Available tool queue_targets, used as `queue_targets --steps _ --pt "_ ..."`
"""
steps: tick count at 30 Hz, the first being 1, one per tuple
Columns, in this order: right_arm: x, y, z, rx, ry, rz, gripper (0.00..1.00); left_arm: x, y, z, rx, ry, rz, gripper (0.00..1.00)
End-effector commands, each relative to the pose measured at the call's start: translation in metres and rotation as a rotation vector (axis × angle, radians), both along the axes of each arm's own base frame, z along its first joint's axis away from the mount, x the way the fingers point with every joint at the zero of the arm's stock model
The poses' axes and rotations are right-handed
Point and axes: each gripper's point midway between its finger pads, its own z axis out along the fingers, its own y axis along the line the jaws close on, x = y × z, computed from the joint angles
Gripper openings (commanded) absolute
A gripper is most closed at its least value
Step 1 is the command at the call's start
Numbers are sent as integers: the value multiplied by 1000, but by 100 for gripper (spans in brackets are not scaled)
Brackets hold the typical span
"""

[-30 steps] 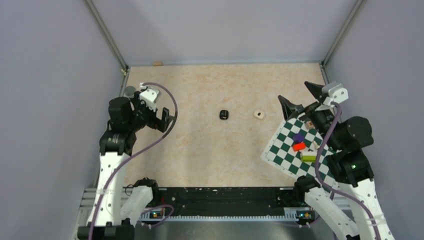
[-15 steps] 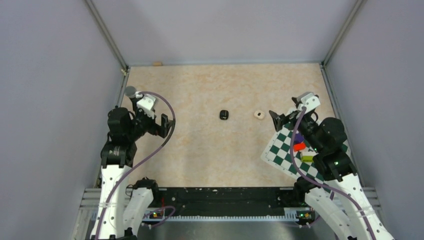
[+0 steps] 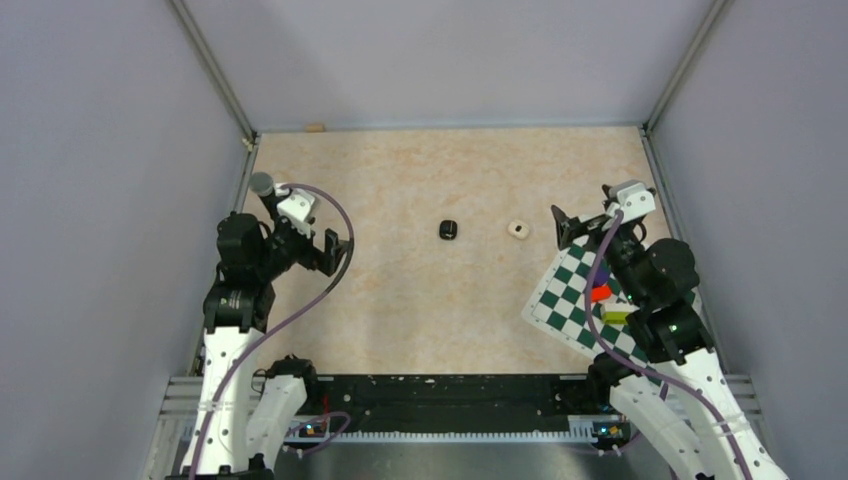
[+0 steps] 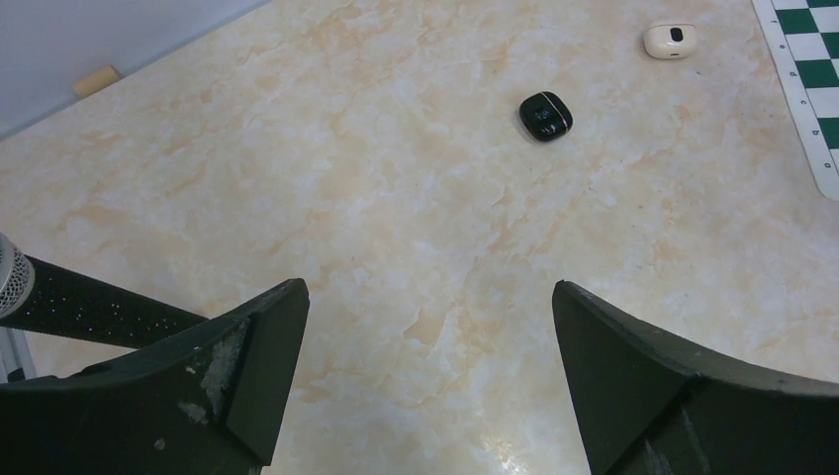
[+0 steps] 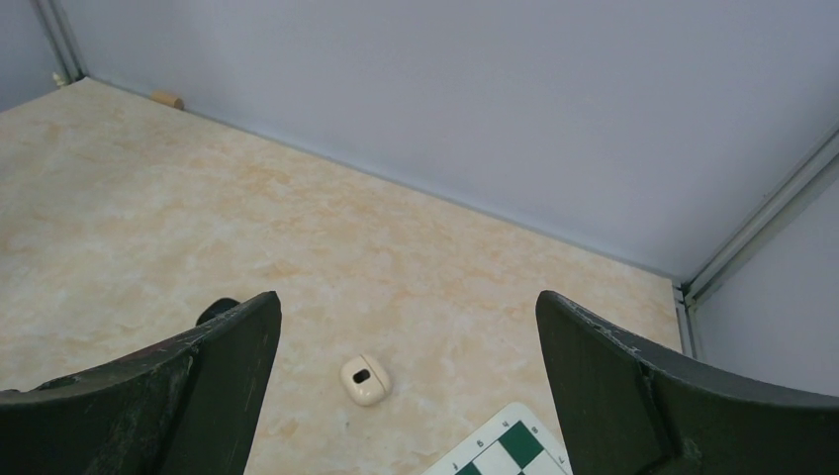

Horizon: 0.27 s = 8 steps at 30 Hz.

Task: Insert the wireless bluetooth earbuds into the charging case
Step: Reset both arms

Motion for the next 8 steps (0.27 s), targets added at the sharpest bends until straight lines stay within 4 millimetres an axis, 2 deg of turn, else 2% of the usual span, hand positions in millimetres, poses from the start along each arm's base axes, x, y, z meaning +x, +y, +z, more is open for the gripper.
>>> queue_targets --steps 1,8 --pt "2 -4 14 19 -58 -32 99 3 -2 4 5 -34 -24 99" --pt "3 -6 14 19 -62 -43 99 3 -1 3 4 -26 -25 99"
